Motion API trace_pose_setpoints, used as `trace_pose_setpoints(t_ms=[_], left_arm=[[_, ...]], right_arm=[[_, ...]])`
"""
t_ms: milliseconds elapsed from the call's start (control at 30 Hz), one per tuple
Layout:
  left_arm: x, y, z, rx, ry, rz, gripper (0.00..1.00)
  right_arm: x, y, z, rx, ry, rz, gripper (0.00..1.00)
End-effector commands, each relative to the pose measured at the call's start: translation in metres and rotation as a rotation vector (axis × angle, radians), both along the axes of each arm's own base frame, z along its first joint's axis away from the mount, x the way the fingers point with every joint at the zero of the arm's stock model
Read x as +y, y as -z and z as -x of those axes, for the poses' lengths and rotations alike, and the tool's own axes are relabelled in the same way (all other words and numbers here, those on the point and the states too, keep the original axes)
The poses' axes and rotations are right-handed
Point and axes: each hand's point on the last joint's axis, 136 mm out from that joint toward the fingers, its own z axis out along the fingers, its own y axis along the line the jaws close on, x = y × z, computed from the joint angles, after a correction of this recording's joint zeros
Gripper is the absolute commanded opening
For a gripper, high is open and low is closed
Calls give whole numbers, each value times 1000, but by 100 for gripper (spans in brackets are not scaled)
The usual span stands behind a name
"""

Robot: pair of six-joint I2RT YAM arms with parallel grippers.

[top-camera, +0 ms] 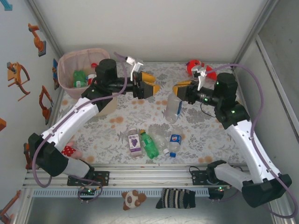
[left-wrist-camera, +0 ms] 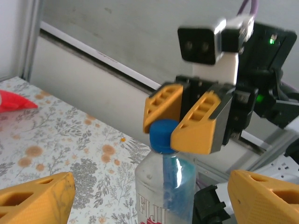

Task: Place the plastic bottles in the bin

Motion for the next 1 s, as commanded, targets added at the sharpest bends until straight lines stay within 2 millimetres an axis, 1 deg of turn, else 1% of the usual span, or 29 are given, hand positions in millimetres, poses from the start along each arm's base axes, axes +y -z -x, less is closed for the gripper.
trace_pose_setpoints(t_ms=[0,167,333,400,500,600,800,967], left_arm=[[-5,-19,26,-147,85,39,86],[-19,-17,41,-209,125,4,87],[-29,-23,60,-265,178,23,88],[-31,-26,64,-282,189,32,86],[-34,-30,69,-295,195,40,79],[-35,-33,69,-297,186,44,73],[-40,-38,70,-276,195,52,67],[-44,-37,74,-261,226,48,61]], right_arm=[[8,-55,28,-205,-133,-75,6],[13,-80,46,-307,-198,-125,2],[18,-93,54,-354,-226,-145,1],[19,-95,54,-364,-223,-147,0],[20,-98,55,-372,-225,-150,0],[21,-99,57,-380,-230,-150,0],[24,-98,66,-416,-265,-139,0],[25,-97,67,-422,-261,-135,0]])
